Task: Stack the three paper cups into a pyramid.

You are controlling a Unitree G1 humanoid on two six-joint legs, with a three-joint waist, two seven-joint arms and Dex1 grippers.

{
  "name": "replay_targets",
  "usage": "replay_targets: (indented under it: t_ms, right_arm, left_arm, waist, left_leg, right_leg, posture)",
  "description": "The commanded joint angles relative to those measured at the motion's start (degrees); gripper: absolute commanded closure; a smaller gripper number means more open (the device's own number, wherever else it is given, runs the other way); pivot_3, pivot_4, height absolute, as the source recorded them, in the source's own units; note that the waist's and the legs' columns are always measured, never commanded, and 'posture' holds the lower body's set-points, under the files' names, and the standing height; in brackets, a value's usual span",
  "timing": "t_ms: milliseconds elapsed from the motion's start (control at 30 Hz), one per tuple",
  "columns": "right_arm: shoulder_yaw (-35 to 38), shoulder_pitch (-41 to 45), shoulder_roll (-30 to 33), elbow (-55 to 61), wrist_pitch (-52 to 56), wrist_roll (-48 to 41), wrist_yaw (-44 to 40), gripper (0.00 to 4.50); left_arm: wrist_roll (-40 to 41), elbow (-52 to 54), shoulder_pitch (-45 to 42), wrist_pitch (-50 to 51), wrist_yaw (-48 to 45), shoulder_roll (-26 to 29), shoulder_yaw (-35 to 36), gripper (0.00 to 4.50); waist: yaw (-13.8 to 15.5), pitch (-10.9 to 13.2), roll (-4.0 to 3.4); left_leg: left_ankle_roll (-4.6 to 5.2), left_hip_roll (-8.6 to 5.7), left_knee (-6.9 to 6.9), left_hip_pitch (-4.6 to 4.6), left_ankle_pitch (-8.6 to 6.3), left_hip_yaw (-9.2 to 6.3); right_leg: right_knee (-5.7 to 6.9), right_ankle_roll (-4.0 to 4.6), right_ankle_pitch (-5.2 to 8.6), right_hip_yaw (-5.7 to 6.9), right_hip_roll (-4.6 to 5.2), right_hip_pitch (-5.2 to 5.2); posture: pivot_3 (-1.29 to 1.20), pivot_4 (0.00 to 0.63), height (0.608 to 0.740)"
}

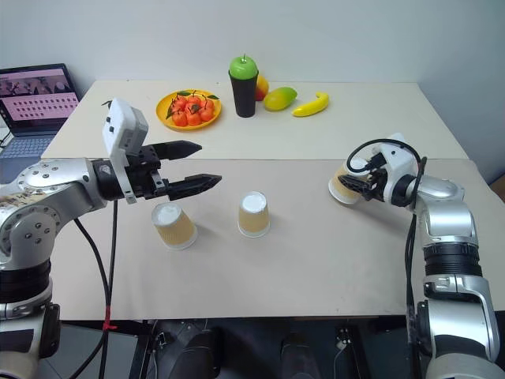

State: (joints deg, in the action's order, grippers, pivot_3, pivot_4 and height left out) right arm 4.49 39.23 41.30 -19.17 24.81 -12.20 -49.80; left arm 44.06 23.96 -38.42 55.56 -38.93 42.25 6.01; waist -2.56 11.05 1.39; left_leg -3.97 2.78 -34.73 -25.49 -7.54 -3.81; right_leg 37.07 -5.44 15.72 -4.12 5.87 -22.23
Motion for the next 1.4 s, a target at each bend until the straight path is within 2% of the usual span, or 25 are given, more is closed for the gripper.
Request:
replay_targets:
  t_ms: [33, 467, 1067, 1133, 1233, 1400]
  right_arm:
    - [-2.1, -2.1, -0.2, 12.4, 4.9, -2.8, -2.4, 1.66]
    - [-6.1, -9.5, -5.4, 25.7, 13.1, -5.6, -0.5, 1.66]
    - [-8.9, -10.5, -8.1, 29.4, 15.9, -5.9, 1.4, 1.66]
    - [-8.7, -10.5, -8.3, 29.2, 16.0, -6.1, 1.4, 0.77]
    - [-8.7, -10.3, -8.6, 29.3, 16.1, -6.2, 1.6, 0.07]
    - [-8.1, -9.3, -9.4, 30.5, 17.2, -7.2, 2.2, 0.07]
  left_arm:
    - [-0.8, 0.0, -1.0, -2.2, -0.5, -0.4, -0.2, 0.0]
    - [-2.1, -0.9, -1.4, -3.5, -1.0, -1.0, -0.9, 0.0]
    - [-2.5, -1.1, -2.0, -3.6, -0.8, -1.6, -0.9, 0.0]
    - [-2.5, -1.0, -2.0, -3.5, -0.6, -1.7, -0.9, 0.0]
    - [-2.5, -0.9, -2.0, -3.5, -0.4, -1.8, -0.9, 0.0]
    - [-2.6, -1.0, -2.1, -3.6, -0.2, -2.0, -1.1, 0.0]
  waist:
    - [0.0, 0.0, 0.0]
    - [0.2, 0.0, 0.01]
    - [0.1, 0.0, 0.02]
    - [0.1, 0.0, 0.02]
    - [0.1, 0.0, 0.02]
    - [0.2, 0.0, 0.02]
  left_leg:
    - [0.0, 0.0, -0.01, 0.0, 0.0, 0.0]
    - [0.0, 0.0, -0.06, 0.0, 0.0, -0.02]
    - [0.0, 0.01, -0.05, 0.01, 0.0, -0.02]
    - [0.0, 0.01, -0.05, 0.01, 0.0, -0.02]
    - [0.0, 0.01, -0.05, 0.0, 0.0, -0.02]
    - [0.0, 0.01, -0.04, -0.01, 0.0, -0.02]
  right_leg:
    - [0.01, 0.0, 0.0, 0.0, 0.0, 0.0]
    - [0.03, 0.0, 0.0, 0.01, 0.0, 0.01]
    - [0.03, 0.0, 0.0, 0.01, -0.01, 0.01]
    - [0.04, 0.0, 0.0, 0.01, -0.01, 0.01]
    - [0.04, 0.0, 0.0, 0.01, -0.01, 0.0]
    - [0.03, 0.0, 0.0, 0.01, 0.0, 0.0]
  posture:
    - [0.0, 0.15, 0.735]
    - [0.0, 0.15, 0.735]
    - [0.0, 0.15, 0.735]
    - [0.0, 0.15, 0.735]
    - [0.0, 0.15, 0.735]
    - [0.0, 0.15, 0.735]
